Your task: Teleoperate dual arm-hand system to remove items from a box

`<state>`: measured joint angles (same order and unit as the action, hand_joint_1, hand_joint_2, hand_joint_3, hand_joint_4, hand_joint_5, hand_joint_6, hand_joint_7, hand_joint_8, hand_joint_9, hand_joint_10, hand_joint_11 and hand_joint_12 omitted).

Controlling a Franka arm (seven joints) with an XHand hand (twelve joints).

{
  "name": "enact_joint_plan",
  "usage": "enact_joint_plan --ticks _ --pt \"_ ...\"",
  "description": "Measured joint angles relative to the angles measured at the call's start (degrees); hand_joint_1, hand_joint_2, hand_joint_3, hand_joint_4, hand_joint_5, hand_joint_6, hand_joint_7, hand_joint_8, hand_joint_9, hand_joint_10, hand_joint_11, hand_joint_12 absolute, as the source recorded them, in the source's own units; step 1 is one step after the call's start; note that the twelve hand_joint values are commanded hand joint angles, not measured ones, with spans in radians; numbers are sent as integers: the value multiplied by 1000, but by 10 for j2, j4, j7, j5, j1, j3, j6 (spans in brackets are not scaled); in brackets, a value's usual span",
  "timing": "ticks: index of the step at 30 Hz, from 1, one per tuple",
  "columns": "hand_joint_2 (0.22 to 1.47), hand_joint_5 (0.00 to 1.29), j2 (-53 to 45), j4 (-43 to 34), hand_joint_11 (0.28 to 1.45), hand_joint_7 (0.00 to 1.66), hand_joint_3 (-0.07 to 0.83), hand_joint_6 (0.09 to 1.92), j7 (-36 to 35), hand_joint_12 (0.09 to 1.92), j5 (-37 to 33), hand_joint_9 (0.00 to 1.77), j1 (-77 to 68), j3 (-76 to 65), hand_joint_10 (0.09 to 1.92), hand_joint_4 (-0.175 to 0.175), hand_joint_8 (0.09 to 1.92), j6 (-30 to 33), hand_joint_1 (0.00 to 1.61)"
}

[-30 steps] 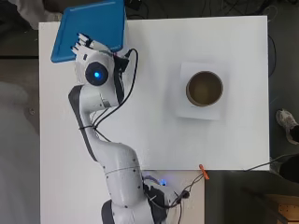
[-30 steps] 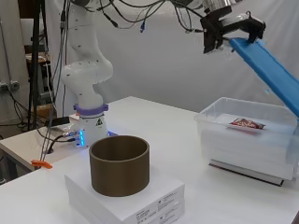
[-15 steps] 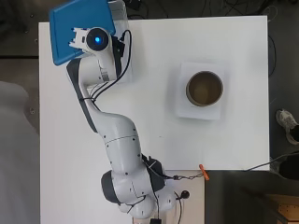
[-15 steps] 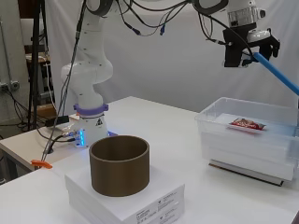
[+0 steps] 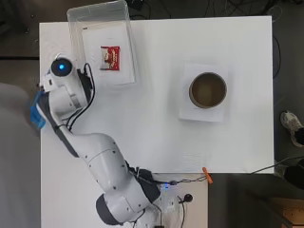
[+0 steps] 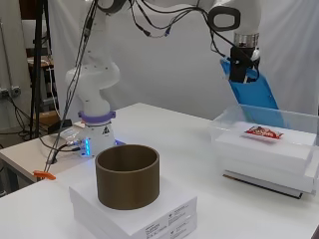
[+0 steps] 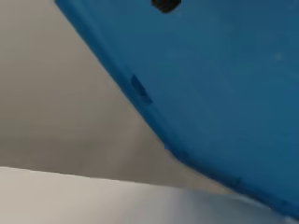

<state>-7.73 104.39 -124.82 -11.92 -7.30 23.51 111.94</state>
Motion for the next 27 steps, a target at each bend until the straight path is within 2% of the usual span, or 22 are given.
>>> enact_joint_plan --ticks 3,4,6,7,9,11,14,15,16,17,18,19,20,23,25,27 --pt "1137 665 146 96 639 923 1 1363 -19 854 -45 1151 -40 -7 860 -158 1021 -9 1362" --pt "1138 661 231 141 649 923 1 1339 -17 895 -64 1139 -60 -23 912 -164 1023 -10 1365" --pt "1184 658 342 191 662 952 -2 1341 -11 1070 -83 1171 -87 -39 780 -143 1096 -17 1263" --pt "1194 663 391 209 683 960 -1 1325 -3 1196 -91 1195 -99 -48 810 -144 1127 -25 1238" --pt "1199 677 490 255 738 969 0 1279 23 1410 -109 1210 -122 -68 988 -162 1170 -41 1226" --pt "1199 684 550 301 740 972 0 1255 46 1474 -118 1203 -135 -78 1061 -172 1188 -38 1226" --pt "1199 683 598 363 717 974 0 1239 69 1465 -126 1197 -143 -96 1048 -175 1199 -39 1226" --pt "1154 543 603 367 660 852 -6 857 85 1117 -127 1069 -145 -101 788 -135 864 -49 863" --pt "992 325 606 365 577 570 -22 487 112 702 -124 800 -145 -104 478 -103 503 -60 494" --pt "855 173 604 357 514 321 -23 252 145 395 -119 570 -145 -107 257 -72 264 -71 257" --pt "779 86 598 345 473 181 -18 124 184 213 -112 429 -144 -108 129 -49 136 -85 128" --pt "748 52 581 321 445 130 -9 87 263 113 -100 354 -142 -108 87 -27 87 -114 61" --pt "745 58 570 307 434 146 -3 87 322 87 -91 334 -139 -107 87 -11 87 -132 28" --pt "864 275 553 291 505 454 13 87 476 87 -53 579 -128 -101 87 23 87 -140 2" --pt "894 316 548 290 578 505 4 87 529 87 -26 644 -122 -98 87 30 87 -115 0" --pt "891 324 540 285 597 513 -4 87 544 87 -9 649 -118 -97 87 38 87 -92 0"
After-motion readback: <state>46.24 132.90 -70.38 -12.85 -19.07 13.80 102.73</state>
